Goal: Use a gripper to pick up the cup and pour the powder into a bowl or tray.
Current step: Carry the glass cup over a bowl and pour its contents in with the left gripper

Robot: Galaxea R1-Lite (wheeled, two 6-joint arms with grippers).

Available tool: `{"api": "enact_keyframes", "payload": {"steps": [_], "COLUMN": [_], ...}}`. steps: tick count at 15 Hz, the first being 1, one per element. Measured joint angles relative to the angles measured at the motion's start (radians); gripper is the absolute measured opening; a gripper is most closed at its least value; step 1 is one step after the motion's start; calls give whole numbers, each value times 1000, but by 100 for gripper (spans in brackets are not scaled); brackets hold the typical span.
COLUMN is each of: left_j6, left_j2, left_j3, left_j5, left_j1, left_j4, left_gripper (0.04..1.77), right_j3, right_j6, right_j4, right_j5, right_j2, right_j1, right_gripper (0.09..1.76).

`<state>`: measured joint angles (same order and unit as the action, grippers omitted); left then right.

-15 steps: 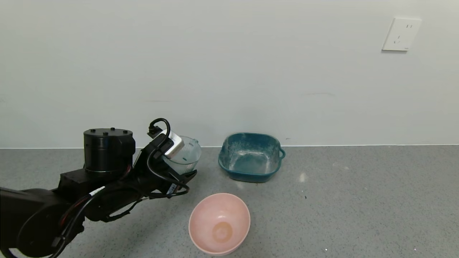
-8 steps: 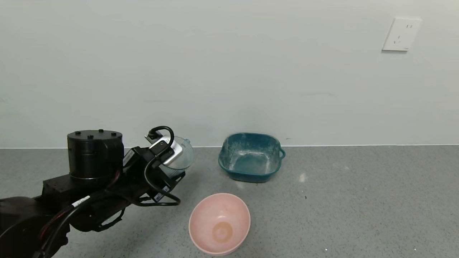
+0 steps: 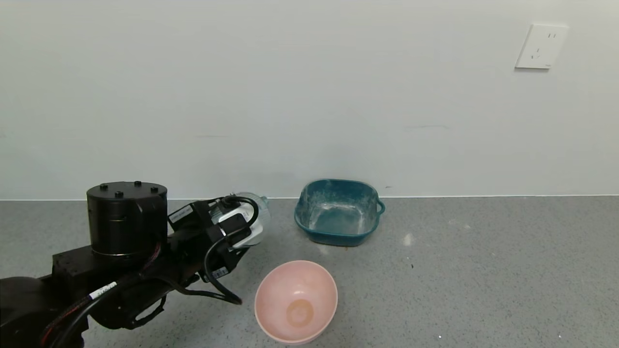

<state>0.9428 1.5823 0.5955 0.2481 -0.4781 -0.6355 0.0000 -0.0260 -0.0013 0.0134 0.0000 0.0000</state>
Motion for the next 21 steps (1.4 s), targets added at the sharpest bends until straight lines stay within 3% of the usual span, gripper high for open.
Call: {"api": "enact_keyframes", "payload": {"steps": [11, 21], "left_j6": [278, 474], "left_j2": [16, 60], "left_j3": [-26, -24], "left_j5": [41, 197], "left_j1": [-80, -170], "left_j4": [-7, -11], "left_gripper": [133, 133], "right_j3": [0, 0], "right_j6": [0, 0], "right_j4": [0, 0], "right_j5": [0, 0], "right_j2": [0, 0], "right_j1": [0, 0], "right_gripper": [171, 171]}}
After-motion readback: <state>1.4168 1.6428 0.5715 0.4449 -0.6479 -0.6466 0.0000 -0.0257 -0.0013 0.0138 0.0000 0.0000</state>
